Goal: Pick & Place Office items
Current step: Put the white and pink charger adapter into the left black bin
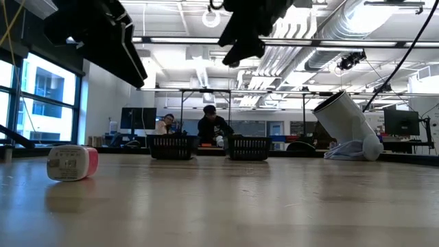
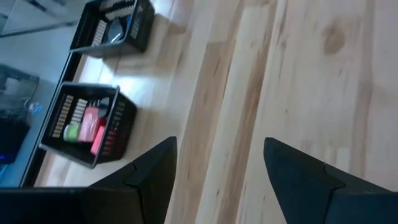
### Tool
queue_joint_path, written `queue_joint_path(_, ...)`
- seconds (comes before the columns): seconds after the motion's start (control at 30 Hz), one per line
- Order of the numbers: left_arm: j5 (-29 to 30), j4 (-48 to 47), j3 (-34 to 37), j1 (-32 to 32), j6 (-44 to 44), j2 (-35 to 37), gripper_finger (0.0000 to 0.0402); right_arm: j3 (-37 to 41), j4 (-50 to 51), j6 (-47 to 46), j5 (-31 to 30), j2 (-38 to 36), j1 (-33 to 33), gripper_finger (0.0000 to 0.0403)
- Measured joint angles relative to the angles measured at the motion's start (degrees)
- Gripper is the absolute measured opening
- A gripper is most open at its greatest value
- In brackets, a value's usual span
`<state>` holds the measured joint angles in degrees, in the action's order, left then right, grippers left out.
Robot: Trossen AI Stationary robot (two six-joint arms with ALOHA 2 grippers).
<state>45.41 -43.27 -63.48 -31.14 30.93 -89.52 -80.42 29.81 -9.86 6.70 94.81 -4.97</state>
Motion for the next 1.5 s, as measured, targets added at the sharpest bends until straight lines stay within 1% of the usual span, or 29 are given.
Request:
queue_joint_path(0.17,0.2,-2.1,0.0,0.0,1.8,0.0,0.0229,0.0,3.7,1.2,-10.8,-0.5,7.0,0.0281)
queue_joint_path(0.23,0.2,-3.5,0.0,0.0,3.0,0.0,0.0229,0.0,6.9,0.8,-14.2,-0.6,9.2,0.0281)
queue_joint_path(0.33,-0.2,-5.8,0.0,0.0,5.2,0.0,0.0229,0.0,10.5,-0.9,-18.1,-0.5,11.6,0.0281)
queue_joint_path(0.43,-2.5,-6.3,0.0,0.0,6.9,0.0,0.0229,0.0,11.1,-2.0,-20.3,-0.6,14.0,0.0281)
queue_joint_path(0.63,-14.2,-5.9,0.0,0.0,7.8,0.0,0.0229,0.0,8.1,-2.0,-20.2,-0.5,16.2,0.0281)
queue_joint_path(0.73,-18.3,-5.5,0.0,0.0,8.5,0.0,0.0229,0.0,5.5,-2.0,-19.9,-0.5,16.2,0.0281)
queue_joint_path(0.9,-26.6,-2.0,0.0,0.0,8.2,0.0,0.0229,0.0,3.7,-2.1,-16.2,-0.2,16.3,0.0281)
queue_joint_path(1.07,-34.3,-1.0,0.0,0.0,6.8,0.0,0.0229,0.5,2.6,-4.0,-11.8,0.2,16.4,0.0281)
queue_joint_path(1.13,-36.0,-1.0,0.0,0.0,7.1,0.0,0.0229,1.3,2.8,-4.0,-10.9,0.3,16.7,0.0281)
queue_joint_path(1.3,-36.3,-0.5,0.0,0.1,7.1,0.0,0.0229,3.5,2.0,-5.5,-11.4,0.3,17.0,0.0281)
queue_joint_path(1.43,-37.2,2.9,0.0,1.1,7.0,-0.4,0.0229,4.5,0.7,-5.8,-11.3,0.3,17.0,0.0281)
queue_joint_path(1.5,-39.2,5.4,0.0,2.1,6.5,-1.5,0.0229,4.5,0.7,-5.8,-11.2,0.3,17.0,0.0281)
